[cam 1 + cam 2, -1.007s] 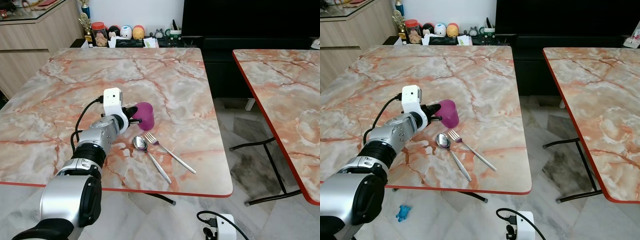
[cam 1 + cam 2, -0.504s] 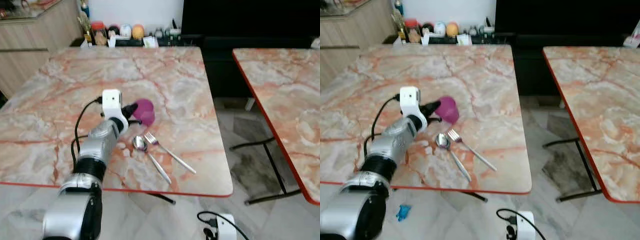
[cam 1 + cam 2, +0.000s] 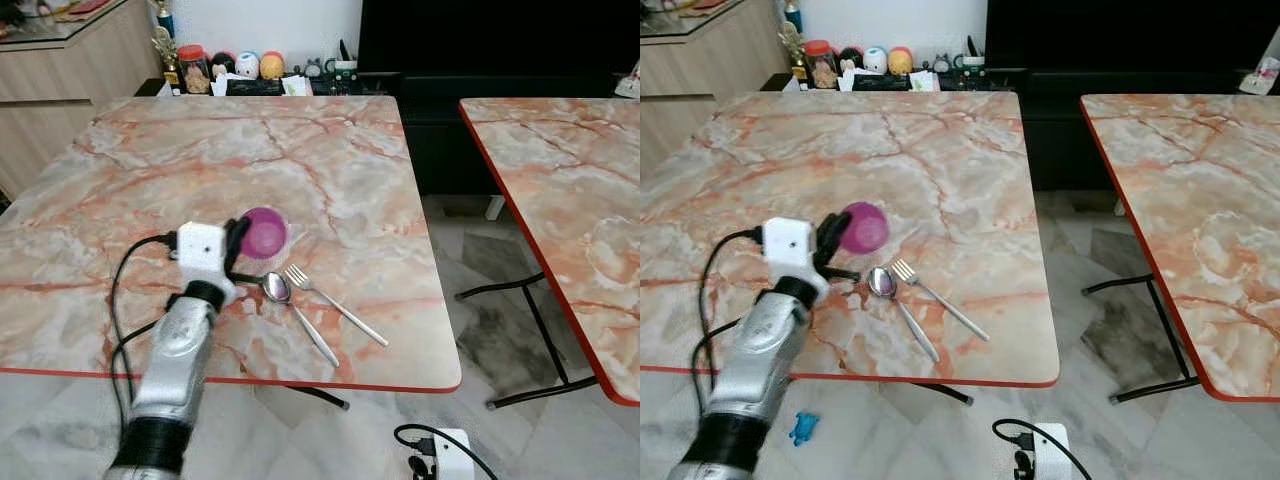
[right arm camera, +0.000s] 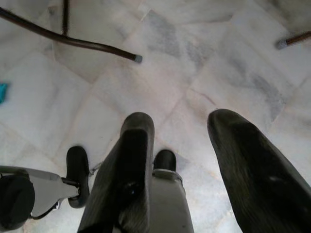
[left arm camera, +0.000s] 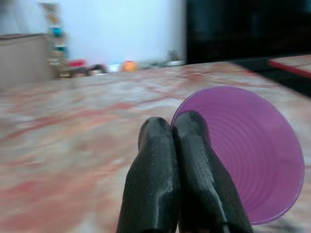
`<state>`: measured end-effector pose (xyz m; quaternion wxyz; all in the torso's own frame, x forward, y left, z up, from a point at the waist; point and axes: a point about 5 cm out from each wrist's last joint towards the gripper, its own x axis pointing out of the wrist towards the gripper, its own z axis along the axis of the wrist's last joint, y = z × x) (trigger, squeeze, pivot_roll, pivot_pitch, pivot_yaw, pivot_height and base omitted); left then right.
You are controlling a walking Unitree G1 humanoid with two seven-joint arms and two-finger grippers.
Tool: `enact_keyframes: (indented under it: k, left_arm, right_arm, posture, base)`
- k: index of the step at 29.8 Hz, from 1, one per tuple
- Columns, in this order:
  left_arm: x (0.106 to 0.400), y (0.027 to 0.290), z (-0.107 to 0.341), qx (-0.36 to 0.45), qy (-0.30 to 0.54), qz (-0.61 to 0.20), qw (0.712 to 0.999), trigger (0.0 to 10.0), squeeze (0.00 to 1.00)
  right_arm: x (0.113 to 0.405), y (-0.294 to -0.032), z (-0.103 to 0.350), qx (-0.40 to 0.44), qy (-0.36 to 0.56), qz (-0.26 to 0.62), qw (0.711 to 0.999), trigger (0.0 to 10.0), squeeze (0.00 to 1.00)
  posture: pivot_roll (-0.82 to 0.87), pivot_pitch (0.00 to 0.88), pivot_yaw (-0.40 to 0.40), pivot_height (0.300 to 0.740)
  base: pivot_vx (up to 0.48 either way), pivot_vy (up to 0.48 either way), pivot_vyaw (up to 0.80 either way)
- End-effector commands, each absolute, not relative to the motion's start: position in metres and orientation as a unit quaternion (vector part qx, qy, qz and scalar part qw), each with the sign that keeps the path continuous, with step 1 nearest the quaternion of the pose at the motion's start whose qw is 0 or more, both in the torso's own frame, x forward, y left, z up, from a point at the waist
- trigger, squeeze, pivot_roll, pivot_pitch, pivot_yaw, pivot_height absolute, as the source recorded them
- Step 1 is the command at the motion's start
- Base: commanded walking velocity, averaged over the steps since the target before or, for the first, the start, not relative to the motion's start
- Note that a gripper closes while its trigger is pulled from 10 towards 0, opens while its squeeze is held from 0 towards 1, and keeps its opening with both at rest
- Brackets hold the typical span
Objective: Setting the table
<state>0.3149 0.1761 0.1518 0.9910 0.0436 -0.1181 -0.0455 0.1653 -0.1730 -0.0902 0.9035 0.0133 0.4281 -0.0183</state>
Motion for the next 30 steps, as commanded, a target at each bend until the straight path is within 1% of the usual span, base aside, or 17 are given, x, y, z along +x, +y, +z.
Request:
enact_keyframes:
  k: [1,6,8,11,15,16,20,23,26,30]
  left_arm:
    - [0.311,0.191,0.161,0.063,-0.143,-0.011,0.988,10.0,0.00]
    - [0.310,0.198,0.164,0.078,-0.150,0.001,0.986,10.0,0.00]
    - [0.299,0.203,0.161,0.107,-0.140,-0.036,0.984,10.0,0.00]
    - [0.293,0.208,0.157,0.120,-0.130,-0.040,0.983,10.0,0.00]
    - [0.289,0.204,0.155,0.121,-0.129,-0.050,0.983,10.0,0.00]
    - [0.288,0.194,0.155,0.115,-0.136,-0.055,0.982,10.0,0.00]
    - [0.290,0.182,0.157,0.089,-0.143,-0.048,0.985,10.0,0.00]
    - [0.294,0.180,0.158,0.063,-0.146,-0.031,0.987,10.0,0.00]
    - [0.296,0.177,0.160,0.057,-0.147,-0.030,0.987,10.0,0.00]
    - [0.295,0.177,0.159,0.064,-0.150,-0.032,0.986,10.0,0.00]
  right_arm:
    - [0.162,-0.174,-0.092,0.022,0.433,-0.029,0.901,10.0,0.00]
    - [0.162,-0.174,-0.092,0.019,0.434,-0.026,0.900,10.0,0.00]
    - [0.162,-0.175,-0.092,0.019,0.433,-0.027,0.901,10.0,0.00]
    - [0.162,-0.176,-0.091,0.018,0.432,-0.031,0.901,10.0,0.00]
    - [0.162,-0.177,-0.092,0.022,0.434,-0.035,0.900,10.0,0.00]
    - [0.161,-0.178,-0.092,0.029,0.431,-0.039,0.901,10.0,0.00]
    - [0.161,-0.178,-0.092,0.032,0.430,-0.040,0.901,10.0,0.00]
    - [0.160,-0.178,-0.092,0.032,0.431,-0.041,0.901,10.0,0.00]
    - [0.160,-0.177,-0.092,0.035,0.432,-0.043,0.900,10.0,0.00]
    - [0.157,-0.176,-0.093,0.038,0.436,-0.043,0.898,10.0,0.00]
  posture:
    - [0.13,0.000,0.002,0.740]
    - [0.13,0.000,-0.003,0.740]
    - [0.11,0.000,-0.002,0.740]
    - [0.13,0.000,-0.006,0.740]
    - [0.13,0.000,-0.010,0.740]
    - [0.12,0.000,-0.019,0.740]
    - [0.12,0.000,-0.024,0.740]
    - [0.11,0.000,-0.020,0.740]
    - [0.11,0.000,-0.021,0.740]
    - [0.10,0.000,-0.019,0.740]
  base:
    - [0.000,0.000,0.00]
    - [0.000,0.000,0.00]
    - [0.000,0.000,0.00]
    - [0.000,0.000,0.00]
    - [0.000,0.000,0.00]
    - [0.000,0.000,0.00]
    - [0.000,0.000,0.00]
    - [0.000,0.000,0.00]
    - [0.000,0.000,0.00]
    - [0.000,-0.281,0.00]
